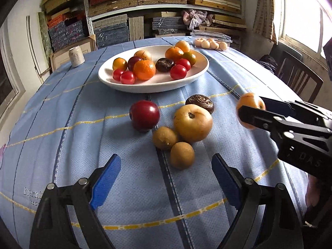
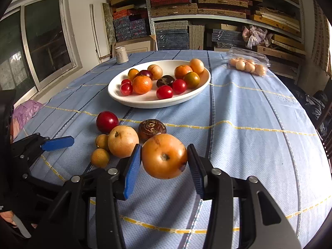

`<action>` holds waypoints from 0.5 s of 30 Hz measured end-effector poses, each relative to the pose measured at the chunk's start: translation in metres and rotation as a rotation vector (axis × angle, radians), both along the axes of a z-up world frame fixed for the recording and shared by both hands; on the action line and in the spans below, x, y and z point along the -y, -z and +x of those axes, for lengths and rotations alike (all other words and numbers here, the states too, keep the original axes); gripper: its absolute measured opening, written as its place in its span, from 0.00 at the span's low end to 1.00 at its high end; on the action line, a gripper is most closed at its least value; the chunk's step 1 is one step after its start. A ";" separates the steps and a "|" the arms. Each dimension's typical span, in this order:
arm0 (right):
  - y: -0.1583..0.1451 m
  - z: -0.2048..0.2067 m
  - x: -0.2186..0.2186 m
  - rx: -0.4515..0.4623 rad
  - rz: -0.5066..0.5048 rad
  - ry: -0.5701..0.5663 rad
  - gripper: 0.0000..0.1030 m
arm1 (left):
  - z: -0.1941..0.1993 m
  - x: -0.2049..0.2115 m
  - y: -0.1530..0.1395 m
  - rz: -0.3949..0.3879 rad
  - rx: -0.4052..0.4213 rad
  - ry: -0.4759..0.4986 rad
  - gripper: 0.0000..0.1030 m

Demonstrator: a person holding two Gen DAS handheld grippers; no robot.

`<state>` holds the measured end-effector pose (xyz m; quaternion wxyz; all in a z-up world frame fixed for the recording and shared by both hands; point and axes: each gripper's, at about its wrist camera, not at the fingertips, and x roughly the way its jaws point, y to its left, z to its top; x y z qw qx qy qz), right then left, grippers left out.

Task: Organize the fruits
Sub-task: 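Grasp a small brown pear with the left gripper while the right grasps an orange-yellow pear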

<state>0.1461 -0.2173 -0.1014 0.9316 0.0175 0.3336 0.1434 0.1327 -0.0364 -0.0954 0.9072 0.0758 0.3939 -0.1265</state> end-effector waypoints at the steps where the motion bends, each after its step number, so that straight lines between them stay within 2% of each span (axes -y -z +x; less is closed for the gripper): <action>1: 0.000 -0.001 0.002 0.001 0.004 0.001 0.43 | 0.001 0.001 0.001 -0.001 -0.002 -0.006 0.81; 5: -0.001 -0.004 0.006 0.010 0.017 0.005 0.43 | 0.008 0.000 0.008 0.001 -0.048 -0.007 0.38; 11: -0.003 -0.007 0.005 0.021 0.024 -0.005 0.43 | 0.008 -0.001 0.009 -0.002 -0.045 -0.020 0.37; 15: 0.000 -0.004 0.003 -0.009 0.011 -0.017 0.43 | 0.008 -0.001 0.010 -0.002 -0.046 -0.027 0.38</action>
